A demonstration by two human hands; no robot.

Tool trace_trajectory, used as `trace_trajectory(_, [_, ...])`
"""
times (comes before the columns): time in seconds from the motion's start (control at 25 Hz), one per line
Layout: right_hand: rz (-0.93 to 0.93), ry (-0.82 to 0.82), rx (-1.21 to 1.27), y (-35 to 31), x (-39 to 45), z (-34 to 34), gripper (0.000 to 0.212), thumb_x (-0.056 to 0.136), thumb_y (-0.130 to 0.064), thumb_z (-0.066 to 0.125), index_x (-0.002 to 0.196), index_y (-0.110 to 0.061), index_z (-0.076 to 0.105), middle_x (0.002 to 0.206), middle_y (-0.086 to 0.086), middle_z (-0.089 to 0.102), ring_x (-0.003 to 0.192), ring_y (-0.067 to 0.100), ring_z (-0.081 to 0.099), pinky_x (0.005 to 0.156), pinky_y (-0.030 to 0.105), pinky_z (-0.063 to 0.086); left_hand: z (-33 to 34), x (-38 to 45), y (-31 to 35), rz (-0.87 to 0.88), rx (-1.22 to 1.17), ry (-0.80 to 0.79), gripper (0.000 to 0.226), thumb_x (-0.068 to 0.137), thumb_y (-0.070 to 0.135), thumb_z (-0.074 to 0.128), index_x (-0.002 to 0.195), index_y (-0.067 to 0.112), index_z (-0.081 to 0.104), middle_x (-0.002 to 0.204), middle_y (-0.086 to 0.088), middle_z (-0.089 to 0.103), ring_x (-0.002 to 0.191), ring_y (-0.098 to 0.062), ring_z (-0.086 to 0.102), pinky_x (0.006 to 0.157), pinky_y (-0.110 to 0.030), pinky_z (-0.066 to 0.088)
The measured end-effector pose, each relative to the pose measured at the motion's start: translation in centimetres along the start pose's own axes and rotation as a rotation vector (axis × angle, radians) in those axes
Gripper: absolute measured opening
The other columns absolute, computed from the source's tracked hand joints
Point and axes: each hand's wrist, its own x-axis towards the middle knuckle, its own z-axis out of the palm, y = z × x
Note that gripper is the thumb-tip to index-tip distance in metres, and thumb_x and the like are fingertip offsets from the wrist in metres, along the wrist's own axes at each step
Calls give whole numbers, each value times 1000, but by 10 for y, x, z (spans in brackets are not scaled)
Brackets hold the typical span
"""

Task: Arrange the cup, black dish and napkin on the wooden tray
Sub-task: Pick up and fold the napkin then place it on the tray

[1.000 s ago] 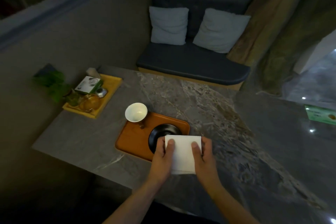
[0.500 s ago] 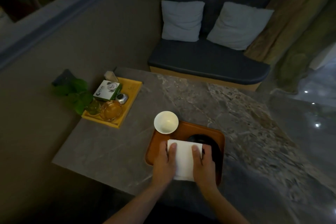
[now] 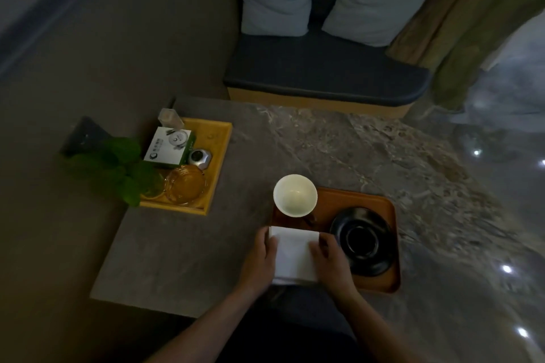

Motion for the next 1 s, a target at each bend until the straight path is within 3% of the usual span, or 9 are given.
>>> trace_trajectory(0.08, [29,20,-25,2,1,7,27,98,-34,50,124,-29,47,120,-3,56,107,14,56,96,45,49,-5,7,-4,-10,11,-30,35,100,44,41,133,40,34,125,8,51,100,-2,55,75,-25,50])
trace_trajectory(0.2, [43,67,-24,6,1,13,37,94,-28,57,130,-28,47,125,-2,57,113,17,56,97,43,49,-6,12,-8,-18,48,-46,56,95,30,57,145,30,32,142,2,46,120,-14,52,96,-39,51])
trace_trajectory(0.32, [50,103,-40,8,4,17,47,91,-18,63,135,-21,48,127,0,60,114,14,56,97,39,49,-2,13,-10,8,133,-48,74,88,24,68,149,31,26,149,1,37,131,-18,43,102,-38,45])
trace_trajectory(0.48, [-37,146,-101,7,5,20,39,88,-14,65,124,-26,57,112,-7,65,101,5,57,85,26,46,5,15,-13,67,321,-1,81,87,29,69,150,31,19,149,-2,30,132,-20,41,101,-36,42])
trace_trajectory(0.6, [-43,173,-197,8,7,24,34,91,-19,61,124,-25,57,109,-3,64,99,12,60,83,30,49,8,17,-16,74,421,15,81,87,36,67,150,31,17,145,-2,31,126,-20,44,96,-35,46])
trace_trajectory(0.84, [0,175,-321,4,15,30,56,96,-22,52,148,-23,32,130,7,52,111,20,56,81,29,45,10,24,-14,140,573,72,83,85,43,68,150,26,19,135,-5,37,115,-20,50,86,-34,49])
trace_trajectory(1.0, [-7,193,-353,5,13,33,65,94,-19,56,151,-21,24,141,9,47,122,22,51,92,33,45,7,26,-17,192,633,84,87,83,50,66,150,27,16,130,-4,41,108,-18,52,80,-31,50])
